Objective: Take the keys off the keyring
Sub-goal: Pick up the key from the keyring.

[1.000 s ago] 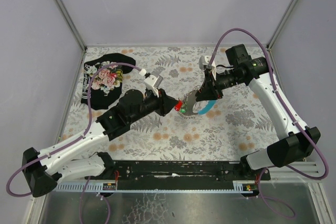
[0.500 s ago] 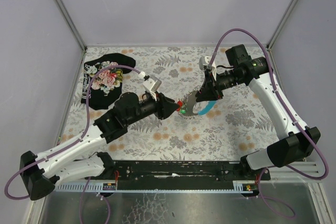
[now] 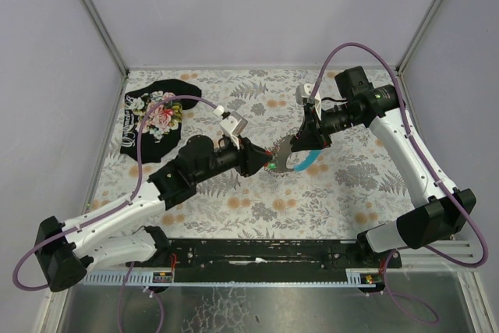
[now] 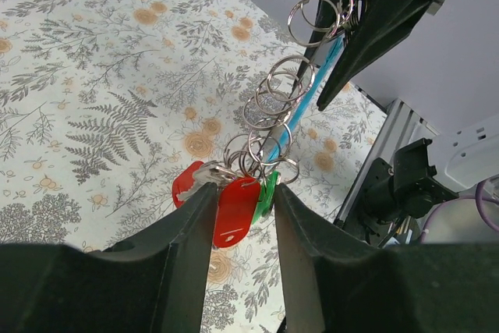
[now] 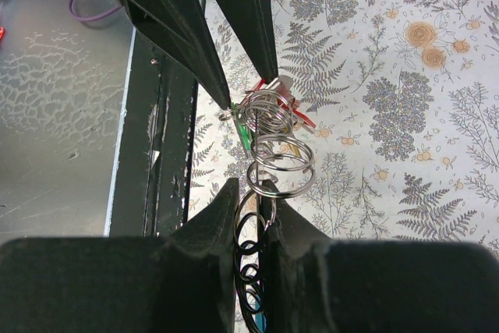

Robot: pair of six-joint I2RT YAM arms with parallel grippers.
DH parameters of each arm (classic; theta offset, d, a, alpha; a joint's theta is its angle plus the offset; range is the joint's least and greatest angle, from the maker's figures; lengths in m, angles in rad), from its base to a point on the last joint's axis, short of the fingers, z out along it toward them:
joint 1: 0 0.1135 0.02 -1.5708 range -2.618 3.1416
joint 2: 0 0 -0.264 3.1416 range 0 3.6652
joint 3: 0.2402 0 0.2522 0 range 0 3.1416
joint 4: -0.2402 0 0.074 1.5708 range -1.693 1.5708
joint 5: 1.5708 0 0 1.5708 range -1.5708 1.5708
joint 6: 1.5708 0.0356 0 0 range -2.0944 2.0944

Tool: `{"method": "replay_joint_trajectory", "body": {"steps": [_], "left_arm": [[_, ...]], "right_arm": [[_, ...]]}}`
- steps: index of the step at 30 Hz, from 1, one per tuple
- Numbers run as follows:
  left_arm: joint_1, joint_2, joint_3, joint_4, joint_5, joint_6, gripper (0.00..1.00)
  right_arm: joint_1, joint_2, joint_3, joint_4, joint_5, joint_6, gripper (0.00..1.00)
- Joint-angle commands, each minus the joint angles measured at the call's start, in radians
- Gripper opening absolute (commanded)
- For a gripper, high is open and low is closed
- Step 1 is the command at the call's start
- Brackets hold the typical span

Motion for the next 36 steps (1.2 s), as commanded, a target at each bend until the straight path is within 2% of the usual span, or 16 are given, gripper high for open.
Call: {"method": "replay_joint_trajectory", "body": {"steps": [1, 13, 24, 36], "left_arm": [[0.005, 0.006, 0.021, 0.071, 0.001, 0.029, 0.34], [0.005, 0.022, 0.043, 0.065, -0.029, 0.066, 0.24], [0.006, 0.027, 0.074, 0.024, -0.055, 0.105, 0.02], [0.006, 0.014, 0.103, -0.041, -0.076, 0.181, 0.00]], "right_arm": [[-0.002, -0.015, 0.009, -0.009, -0.070, -0.012, 0.00], [-0.002, -0.018, 0.004, -0.009, -0.073, -0.014, 0.00], [-0.002, -0.022, 0.002, -0.015, -0.074, -0.020, 0.00], [-0.001, -0.022, 0.003, -0.030, -0.081, -0.036, 0.00]]}}
